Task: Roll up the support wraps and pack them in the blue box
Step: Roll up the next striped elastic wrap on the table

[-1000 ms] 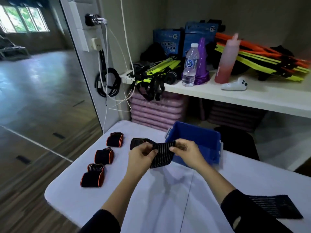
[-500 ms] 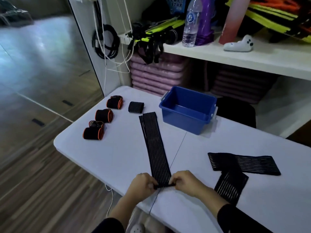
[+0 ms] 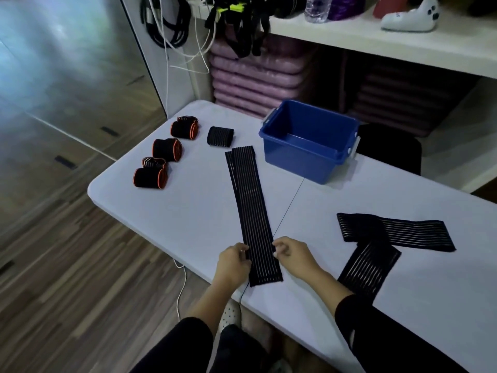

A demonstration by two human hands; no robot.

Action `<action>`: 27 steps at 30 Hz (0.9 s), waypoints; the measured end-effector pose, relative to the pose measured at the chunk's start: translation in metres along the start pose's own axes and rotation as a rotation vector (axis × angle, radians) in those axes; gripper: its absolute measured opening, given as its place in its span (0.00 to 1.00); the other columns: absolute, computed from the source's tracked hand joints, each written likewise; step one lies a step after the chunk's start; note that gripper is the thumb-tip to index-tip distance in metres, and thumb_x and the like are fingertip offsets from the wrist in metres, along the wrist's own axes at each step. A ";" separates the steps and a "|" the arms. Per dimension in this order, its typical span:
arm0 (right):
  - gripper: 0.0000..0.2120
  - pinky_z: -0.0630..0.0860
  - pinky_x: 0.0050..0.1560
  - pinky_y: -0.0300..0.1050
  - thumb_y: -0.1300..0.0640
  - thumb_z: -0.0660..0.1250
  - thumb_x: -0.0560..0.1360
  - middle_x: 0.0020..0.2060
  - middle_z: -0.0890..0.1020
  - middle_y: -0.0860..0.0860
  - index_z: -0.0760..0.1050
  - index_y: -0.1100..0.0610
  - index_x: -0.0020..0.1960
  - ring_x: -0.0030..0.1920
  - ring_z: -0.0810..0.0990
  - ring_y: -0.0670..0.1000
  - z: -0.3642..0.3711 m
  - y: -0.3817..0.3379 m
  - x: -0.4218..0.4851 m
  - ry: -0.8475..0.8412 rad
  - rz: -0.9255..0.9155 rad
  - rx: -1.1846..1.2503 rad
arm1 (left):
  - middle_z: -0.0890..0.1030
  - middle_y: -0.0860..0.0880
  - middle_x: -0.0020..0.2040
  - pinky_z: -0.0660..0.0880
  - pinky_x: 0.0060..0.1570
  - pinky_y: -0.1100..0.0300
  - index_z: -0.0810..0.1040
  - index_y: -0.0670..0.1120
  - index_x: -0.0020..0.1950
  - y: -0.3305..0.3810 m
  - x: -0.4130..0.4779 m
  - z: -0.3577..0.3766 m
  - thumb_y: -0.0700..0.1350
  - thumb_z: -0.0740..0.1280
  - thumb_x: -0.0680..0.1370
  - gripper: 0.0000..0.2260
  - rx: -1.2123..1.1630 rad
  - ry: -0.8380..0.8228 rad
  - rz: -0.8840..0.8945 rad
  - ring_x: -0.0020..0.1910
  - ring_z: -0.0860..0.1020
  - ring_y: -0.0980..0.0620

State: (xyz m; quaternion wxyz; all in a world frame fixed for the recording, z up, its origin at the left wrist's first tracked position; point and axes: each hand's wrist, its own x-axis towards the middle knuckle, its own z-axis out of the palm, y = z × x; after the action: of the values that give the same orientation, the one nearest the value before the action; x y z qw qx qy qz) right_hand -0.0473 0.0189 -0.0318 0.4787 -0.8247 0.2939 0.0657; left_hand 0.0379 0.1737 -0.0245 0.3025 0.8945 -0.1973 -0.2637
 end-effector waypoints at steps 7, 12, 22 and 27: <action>0.04 0.69 0.43 0.38 0.57 0.62 0.77 0.38 0.77 0.47 0.74 0.54 0.50 0.46 0.78 0.52 -0.009 -0.019 0.041 0.093 0.069 -0.027 | 0.78 0.48 0.31 0.67 0.28 0.73 0.80 0.42 0.52 -0.003 0.047 -0.030 0.36 0.60 0.75 0.11 -0.124 0.088 -0.062 0.29 0.73 0.53; 0.19 0.66 0.57 0.37 0.56 0.62 0.78 0.62 0.74 0.57 0.67 0.58 0.67 0.61 0.74 0.54 -0.017 -0.065 0.114 0.133 0.088 -0.007 | 0.83 0.44 0.43 0.74 0.49 0.63 0.77 0.43 0.57 0.010 0.129 -0.076 0.38 0.63 0.75 0.12 -0.309 0.112 -0.159 0.45 0.81 0.47; 0.30 0.64 0.70 0.53 0.52 0.65 0.76 0.70 0.65 0.57 0.58 0.57 0.73 0.70 0.65 0.59 -0.012 -0.116 0.255 0.199 0.067 -0.072 | 0.77 0.44 0.61 0.73 0.62 0.49 0.68 0.44 0.69 0.026 0.265 -0.109 0.41 0.66 0.75 0.22 -0.513 0.049 -0.241 0.58 0.77 0.44; 0.27 0.65 0.69 0.54 0.52 0.65 0.75 0.69 0.69 0.56 0.63 0.57 0.72 0.67 0.66 0.59 -0.007 -0.118 0.276 0.275 0.069 -0.149 | 0.78 0.47 0.59 0.71 0.59 0.61 0.70 0.42 0.67 0.035 0.285 -0.112 0.36 0.65 0.76 0.20 -0.563 0.033 -0.206 0.58 0.77 0.49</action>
State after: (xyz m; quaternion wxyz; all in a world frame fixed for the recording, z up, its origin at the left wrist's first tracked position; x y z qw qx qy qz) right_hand 0.2419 -0.0593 -0.0468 0.3690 -0.8486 0.3790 -0.0098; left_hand 0.3209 0.0505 -0.0259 0.5132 0.7950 -0.0196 -0.3228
